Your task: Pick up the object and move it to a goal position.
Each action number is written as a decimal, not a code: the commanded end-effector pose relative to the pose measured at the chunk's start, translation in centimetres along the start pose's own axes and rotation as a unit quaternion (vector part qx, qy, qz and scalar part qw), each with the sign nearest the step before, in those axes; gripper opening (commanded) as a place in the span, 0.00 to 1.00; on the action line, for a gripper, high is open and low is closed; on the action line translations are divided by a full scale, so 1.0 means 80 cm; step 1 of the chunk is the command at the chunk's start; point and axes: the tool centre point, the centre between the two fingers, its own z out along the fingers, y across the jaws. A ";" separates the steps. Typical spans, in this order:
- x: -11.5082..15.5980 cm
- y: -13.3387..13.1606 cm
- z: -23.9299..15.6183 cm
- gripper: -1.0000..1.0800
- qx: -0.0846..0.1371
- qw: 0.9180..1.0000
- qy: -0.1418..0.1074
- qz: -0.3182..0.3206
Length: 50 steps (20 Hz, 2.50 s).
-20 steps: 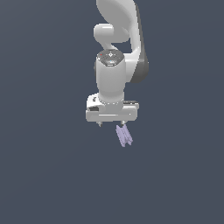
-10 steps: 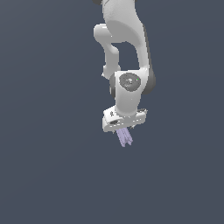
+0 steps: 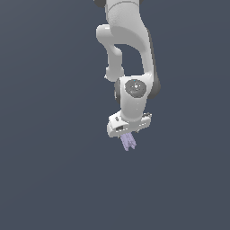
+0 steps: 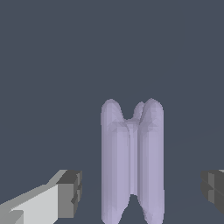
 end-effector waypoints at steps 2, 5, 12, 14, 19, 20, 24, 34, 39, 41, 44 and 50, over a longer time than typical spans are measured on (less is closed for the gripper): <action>-0.001 -0.001 0.017 0.96 0.000 1.000 -0.001 -0.001; -0.002 -0.001 0.039 0.96 0.000 1.000 -0.001 -0.002; 0.000 -0.002 0.058 0.96 0.000 1.000 -0.001 -0.003; 0.000 -0.002 0.058 0.00 0.000 1.000 -0.001 -0.003; 0.000 -0.002 0.058 0.00 0.000 1.000 -0.001 -0.003; 0.000 -0.002 0.058 0.00 0.000 1.000 -0.001 -0.003; 0.000 -0.001 0.057 0.00 0.000 1.000 -0.001 -0.003; -0.014 0.057 0.026 0.00 0.000 1.000 -0.001 -0.003; -0.029 0.120 -0.007 0.00 0.000 1.000 -0.001 -0.003; -0.035 0.148 -0.022 0.00 0.000 1.000 -0.001 -0.003; -0.044 0.189 -0.044 0.00 0.000 1.000 -0.001 -0.003; -0.055 0.252 -0.077 0.00 0.000 1.000 -0.001 -0.003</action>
